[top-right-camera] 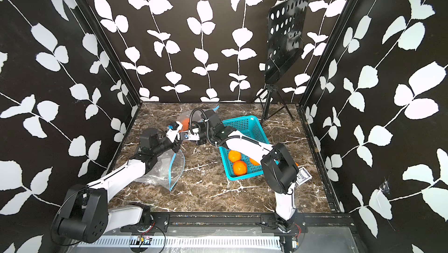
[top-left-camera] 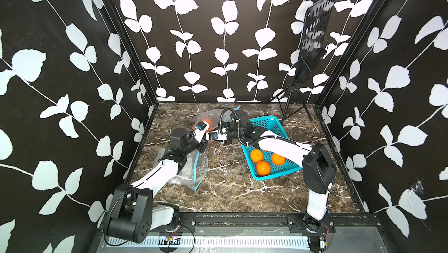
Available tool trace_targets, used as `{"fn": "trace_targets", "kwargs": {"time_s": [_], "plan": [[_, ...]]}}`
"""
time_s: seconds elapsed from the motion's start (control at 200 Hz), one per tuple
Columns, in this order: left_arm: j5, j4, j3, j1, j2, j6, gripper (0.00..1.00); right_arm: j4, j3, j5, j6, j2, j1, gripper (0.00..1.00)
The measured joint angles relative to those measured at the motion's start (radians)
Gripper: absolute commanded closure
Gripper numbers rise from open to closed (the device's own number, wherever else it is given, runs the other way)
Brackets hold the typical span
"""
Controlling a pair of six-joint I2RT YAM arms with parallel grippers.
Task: Open the zip-top bag and take out the orange
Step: Pick up the zipper food storage bag at the center of the board, then unzip the zipper on the zipper food storage bag.
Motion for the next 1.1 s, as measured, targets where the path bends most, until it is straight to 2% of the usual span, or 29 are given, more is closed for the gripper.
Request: {"fn": "trace_targets", "kwargs": {"time_s": [0.3, 0.37, 0.665, 0.781, 0.856, 0.976, 1.041, 1.101], "plan": [[0.006, 0.001, 0.0, 0.007, 0.004, -0.004, 1.0, -0.041, 0.008, 0.069, -0.038, 0.0, 0.0, 0.81], [0.008, 0.001, 0.0, 0.007, 0.005, -0.005, 1.0, -0.049, 0.008, 0.075, -0.041, 0.0, 0.0, 0.9], [0.013, 0.002, 0.0, 0.009, 0.011, -0.011, 1.0, -0.091, 0.037, 0.078, -0.037, 0.0, -0.003, 0.93], [0.027, 0.029, 0.0, 0.011, 0.021, -0.024, 0.64, -0.108, 0.056, 0.068, -0.018, 0.0, -0.008, 0.94], [0.034, 0.059, 0.0, 0.011, 0.034, -0.04, 0.59, -0.138, 0.081, 0.062, -0.008, 0.003, -0.009, 0.95], [0.072, 0.106, -0.001, 0.011, 0.047, -0.053, 0.61, -0.167, 0.124, 0.043, 0.008, 0.007, -0.011, 0.98], [0.099, 0.107, 0.009, 0.011, 0.059, -0.052, 0.71, -0.174, 0.133, 0.035, 0.017, 0.007, -0.011, 0.98], [0.124, 0.106, 0.028, 0.01, 0.084, -0.049, 0.73, -0.184, 0.134, 0.03, 0.02, 0.007, -0.011, 0.98]]}}
